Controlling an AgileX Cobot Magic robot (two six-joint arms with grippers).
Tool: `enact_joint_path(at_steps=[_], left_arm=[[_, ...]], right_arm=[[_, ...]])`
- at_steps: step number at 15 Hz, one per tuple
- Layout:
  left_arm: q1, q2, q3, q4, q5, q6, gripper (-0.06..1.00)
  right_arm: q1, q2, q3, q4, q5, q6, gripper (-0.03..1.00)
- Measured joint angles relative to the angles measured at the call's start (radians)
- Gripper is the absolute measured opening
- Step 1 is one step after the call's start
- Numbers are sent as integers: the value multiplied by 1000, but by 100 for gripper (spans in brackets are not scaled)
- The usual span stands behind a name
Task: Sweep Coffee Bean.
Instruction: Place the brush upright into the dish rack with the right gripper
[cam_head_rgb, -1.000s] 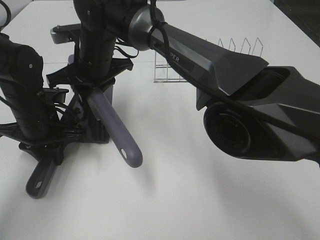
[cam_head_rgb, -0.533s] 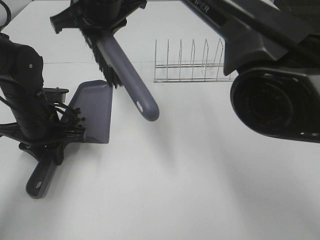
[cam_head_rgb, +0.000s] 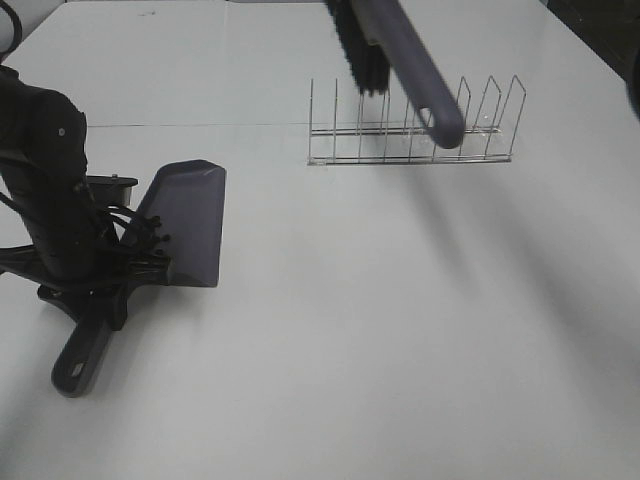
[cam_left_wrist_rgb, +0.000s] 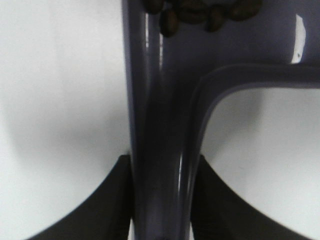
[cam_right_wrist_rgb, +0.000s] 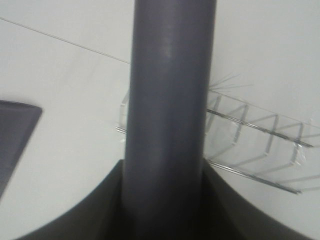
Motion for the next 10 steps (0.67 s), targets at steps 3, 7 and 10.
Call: enact_joint_path(at_steps=[3,7,10], left_arm=[[0,0,0,0,1,0,27],[0,0,0,0,1,0,27],[0,0,0,0,1,0,27]], right_arm=[[-127,-58,167,-1,-1,-27,27],[-202,-89,356,1,-2,-31,27],[-202,-89,464,15,-3,-31,27]])
